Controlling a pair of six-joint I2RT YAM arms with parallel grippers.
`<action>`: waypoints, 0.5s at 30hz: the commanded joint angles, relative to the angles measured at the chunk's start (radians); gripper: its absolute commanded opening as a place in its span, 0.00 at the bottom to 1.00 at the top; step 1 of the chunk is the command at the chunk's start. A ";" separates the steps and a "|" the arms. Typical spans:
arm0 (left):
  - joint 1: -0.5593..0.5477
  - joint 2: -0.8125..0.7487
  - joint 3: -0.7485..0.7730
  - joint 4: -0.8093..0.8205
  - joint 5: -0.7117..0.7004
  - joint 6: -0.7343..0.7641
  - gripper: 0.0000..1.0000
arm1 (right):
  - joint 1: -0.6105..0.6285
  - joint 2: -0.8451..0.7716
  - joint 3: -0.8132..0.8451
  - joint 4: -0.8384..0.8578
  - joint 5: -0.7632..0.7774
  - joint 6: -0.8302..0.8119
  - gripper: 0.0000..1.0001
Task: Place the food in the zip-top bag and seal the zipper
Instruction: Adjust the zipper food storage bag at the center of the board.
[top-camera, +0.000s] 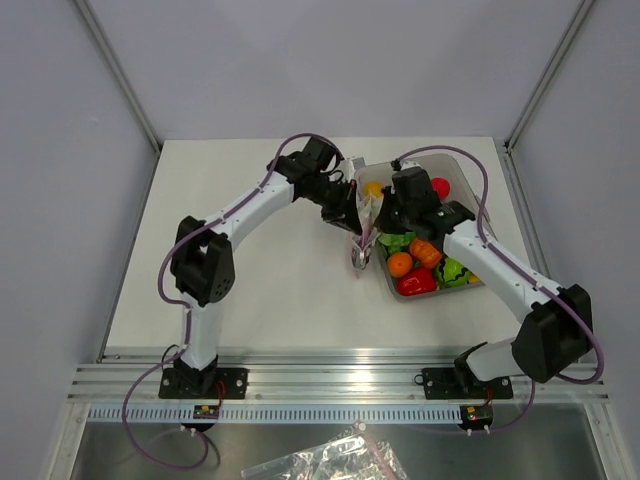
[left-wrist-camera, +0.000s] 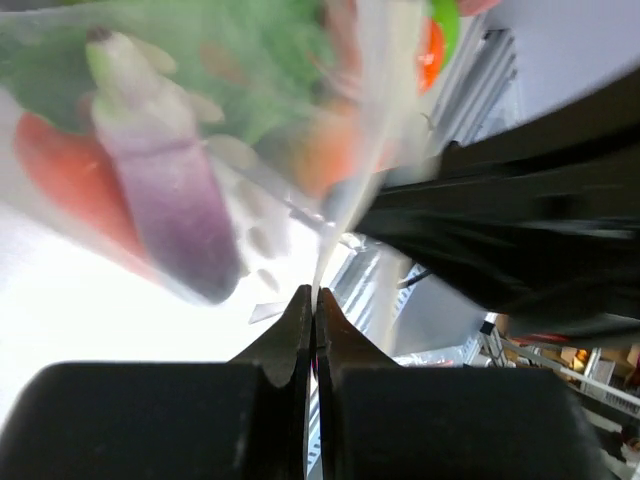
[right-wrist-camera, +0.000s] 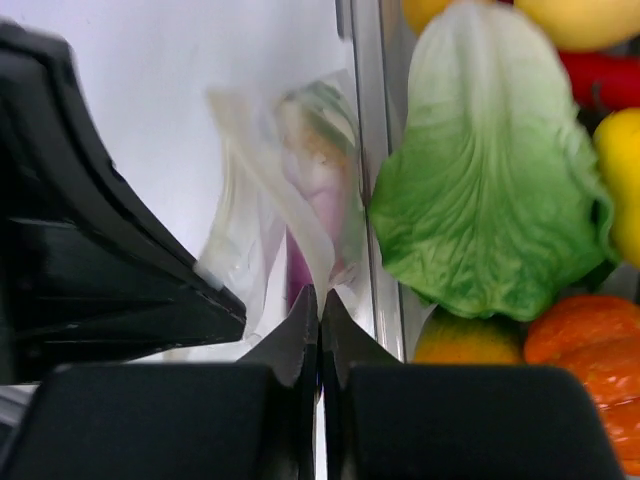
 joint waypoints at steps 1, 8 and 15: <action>0.016 -0.087 -0.017 -0.059 -0.094 0.022 0.00 | 0.008 0.020 0.149 -0.056 0.101 -0.094 0.00; 0.090 -0.167 -0.081 -0.099 -0.152 0.031 0.00 | 0.008 0.118 0.229 -0.124 0.014 -0.147 0.00; 0.104 -0.190 -0.054 -0.099 -0.169 0.022 0.00 | 0.011 0.180 0.163 -0.064 -0.071 -0.091 0.00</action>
